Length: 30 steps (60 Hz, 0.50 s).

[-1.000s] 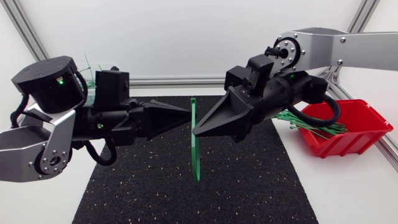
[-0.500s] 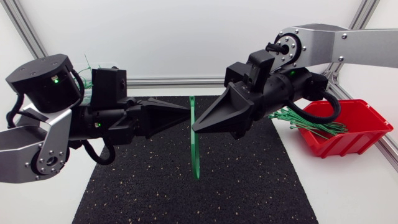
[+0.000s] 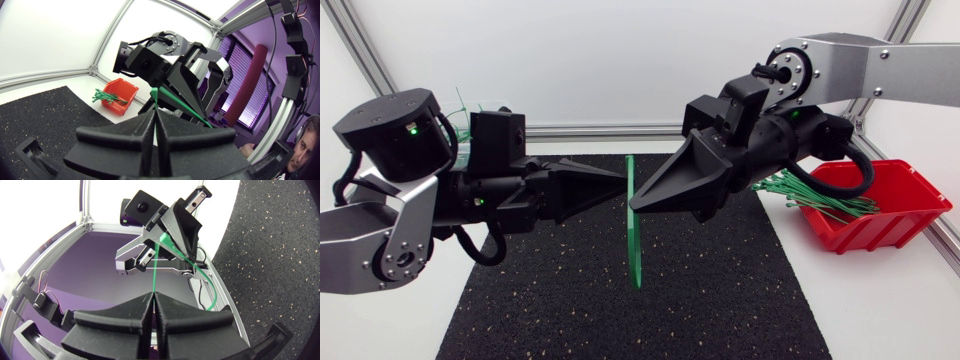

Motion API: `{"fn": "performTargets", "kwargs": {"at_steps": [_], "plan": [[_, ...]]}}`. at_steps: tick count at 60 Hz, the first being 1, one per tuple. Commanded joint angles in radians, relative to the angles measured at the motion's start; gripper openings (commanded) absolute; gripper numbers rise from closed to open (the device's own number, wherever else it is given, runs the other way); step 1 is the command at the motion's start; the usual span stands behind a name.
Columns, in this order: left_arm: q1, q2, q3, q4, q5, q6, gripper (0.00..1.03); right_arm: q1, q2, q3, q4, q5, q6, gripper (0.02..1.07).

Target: Take a green cable tie from the red box, thread the tail through the head to close it, then place it in the transparent bin on the left.

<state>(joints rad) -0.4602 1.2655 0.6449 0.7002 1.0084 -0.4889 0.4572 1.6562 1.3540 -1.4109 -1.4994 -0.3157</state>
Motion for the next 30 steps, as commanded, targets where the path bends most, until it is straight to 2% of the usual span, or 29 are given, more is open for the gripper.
{"fn": "performTargets", "kwargs": {"at_steps": [1,30], "plan": [[0.003,0.017,-0.011,0.01,0.006,-0.004,0.03,0.012,-0.016,-0.015,-0.013,-0.009,-0.011,0.07],[0.002,0.017,-0.008,0.01,0.006,-0.004,0.03,0.008,-0.004,-0.033,0.0,-0.007,-0.017,0.07]]}}
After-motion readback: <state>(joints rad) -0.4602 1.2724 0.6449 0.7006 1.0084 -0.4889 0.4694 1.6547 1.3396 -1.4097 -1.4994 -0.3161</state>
